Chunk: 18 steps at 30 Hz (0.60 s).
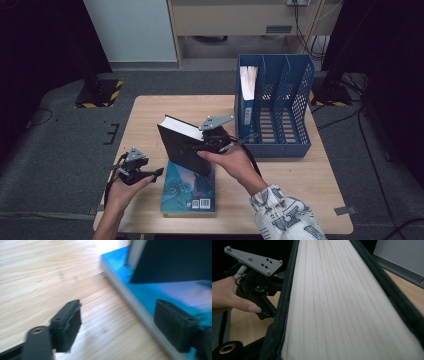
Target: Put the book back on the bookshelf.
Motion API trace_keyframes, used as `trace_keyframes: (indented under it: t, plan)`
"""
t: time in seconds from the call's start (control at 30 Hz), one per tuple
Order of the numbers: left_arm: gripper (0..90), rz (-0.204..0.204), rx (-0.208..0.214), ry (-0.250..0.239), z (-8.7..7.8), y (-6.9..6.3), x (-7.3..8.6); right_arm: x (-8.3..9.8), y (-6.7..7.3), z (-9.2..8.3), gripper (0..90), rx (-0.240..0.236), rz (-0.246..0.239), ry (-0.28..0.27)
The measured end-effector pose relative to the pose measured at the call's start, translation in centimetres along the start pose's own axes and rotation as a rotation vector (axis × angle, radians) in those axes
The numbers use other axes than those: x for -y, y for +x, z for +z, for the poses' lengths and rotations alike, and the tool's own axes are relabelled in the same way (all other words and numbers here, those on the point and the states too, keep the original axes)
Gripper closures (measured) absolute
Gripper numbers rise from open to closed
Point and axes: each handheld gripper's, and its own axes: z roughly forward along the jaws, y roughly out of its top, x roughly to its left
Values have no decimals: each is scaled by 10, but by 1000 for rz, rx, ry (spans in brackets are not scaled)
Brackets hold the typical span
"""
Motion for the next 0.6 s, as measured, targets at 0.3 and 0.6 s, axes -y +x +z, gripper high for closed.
trace_keyframes:
  t: [0.3,0.6]
  plan:
    - [80,-3,-17,53,11,12,15,-3,-1,1,506,20,62,-11]
    - [72,8,-54,80,17,19,22,-9,-9,2,519,28,153,-26]
